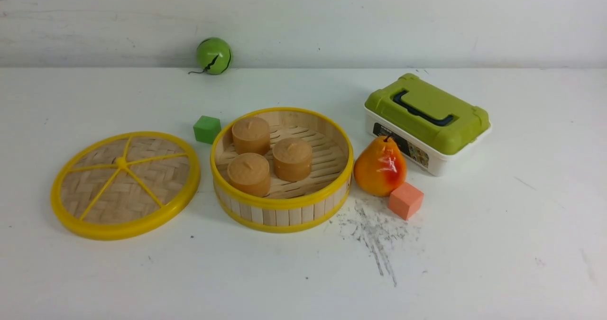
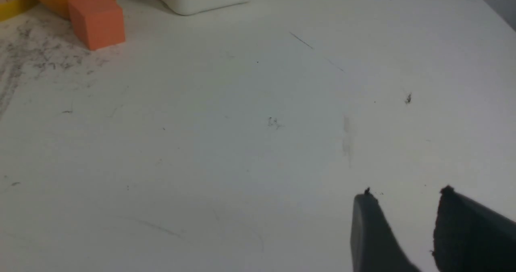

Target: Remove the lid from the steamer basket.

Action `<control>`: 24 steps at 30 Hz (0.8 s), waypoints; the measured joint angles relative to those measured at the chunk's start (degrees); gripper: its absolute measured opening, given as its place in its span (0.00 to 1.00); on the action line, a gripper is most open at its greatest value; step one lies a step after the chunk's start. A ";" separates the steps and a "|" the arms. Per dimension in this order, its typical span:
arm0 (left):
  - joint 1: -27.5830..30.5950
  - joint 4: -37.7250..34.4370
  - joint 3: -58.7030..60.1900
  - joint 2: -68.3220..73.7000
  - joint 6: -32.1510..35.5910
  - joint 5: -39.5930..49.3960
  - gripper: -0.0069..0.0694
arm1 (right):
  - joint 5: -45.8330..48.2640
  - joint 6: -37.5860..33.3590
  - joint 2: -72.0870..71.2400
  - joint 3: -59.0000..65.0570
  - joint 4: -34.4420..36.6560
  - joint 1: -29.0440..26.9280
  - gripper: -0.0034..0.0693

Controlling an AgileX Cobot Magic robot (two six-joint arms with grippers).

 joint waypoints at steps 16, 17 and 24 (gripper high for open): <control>0.00 0.00 0.00 0.00 0.00 0.00 0.12 | 0.00 0.00 0.00 0.00 0.00 0.00 0.38; 0.00 0.00 0.00 0.00 0.00 0.00 0.12 | 0.00 0.00 0.00 0.00 0.00 0.00 0.38; 0.00 0.00 0.00 0.00 0.00 0.00 0.13 | 0.00 0.00 0.00 0.00 0.00 0.00 0.38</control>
